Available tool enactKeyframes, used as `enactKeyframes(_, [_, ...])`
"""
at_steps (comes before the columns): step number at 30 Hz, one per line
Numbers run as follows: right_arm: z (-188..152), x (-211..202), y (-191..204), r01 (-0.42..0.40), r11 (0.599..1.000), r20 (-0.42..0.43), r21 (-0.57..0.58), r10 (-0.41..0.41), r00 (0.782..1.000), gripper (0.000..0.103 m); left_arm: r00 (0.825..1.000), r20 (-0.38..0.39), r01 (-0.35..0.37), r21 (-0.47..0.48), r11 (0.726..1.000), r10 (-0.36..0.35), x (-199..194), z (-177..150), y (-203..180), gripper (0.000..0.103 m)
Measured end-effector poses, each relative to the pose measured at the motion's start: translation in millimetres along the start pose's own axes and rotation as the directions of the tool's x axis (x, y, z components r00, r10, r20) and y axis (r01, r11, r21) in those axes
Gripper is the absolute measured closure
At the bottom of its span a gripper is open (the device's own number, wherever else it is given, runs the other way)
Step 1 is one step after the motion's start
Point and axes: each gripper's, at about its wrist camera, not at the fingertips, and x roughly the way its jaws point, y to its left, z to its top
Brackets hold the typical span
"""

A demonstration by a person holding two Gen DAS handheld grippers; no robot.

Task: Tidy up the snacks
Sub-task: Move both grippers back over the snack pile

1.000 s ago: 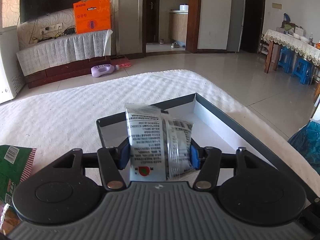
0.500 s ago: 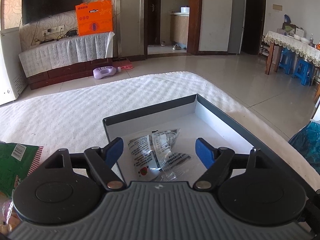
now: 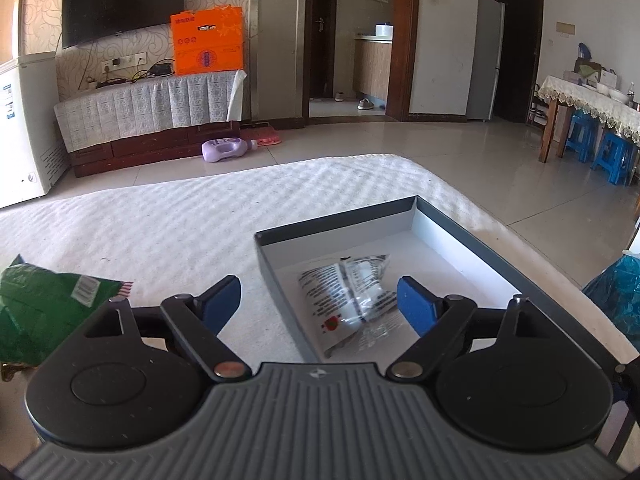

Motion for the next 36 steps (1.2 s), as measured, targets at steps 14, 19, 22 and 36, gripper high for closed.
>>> enactKeyframes(14, [8.0,-27.1,3.0,-0.029,0.995,0.148,0.093,0.015,0.989,0.020,0.984,0.020,-0.175,-0.073,0.982,0.177,-106.6,-30.1,101.3,0.015])
enactKeyframes(19, [14.8,-31.7,35.8,-0.183,0.983,0.172,0.016,0.177,0.969,0.020,0.967,-0.001,-0.253,-0.106,0.962,0.255,-138.2,-50.5,142.3,0.015])
enactKeyframes(22, [17.2,-22.6,61.8,-0.217,0.974,0.109,-0.064,0.223,0.969,0.020,0.957,-0.028,-0.289,-0.113,0.951,0.287,-142.9,-58.5,160.6,0.015])
enactKeyframes(36, [25.3,8.4,108.7,-0.207,0.978,0.029,0.023,0.206,0.978,0.020,0.961,-0.020,-0.278,-0.096,0.956,0.277,-145.7,-60.7,178.8,0.014])
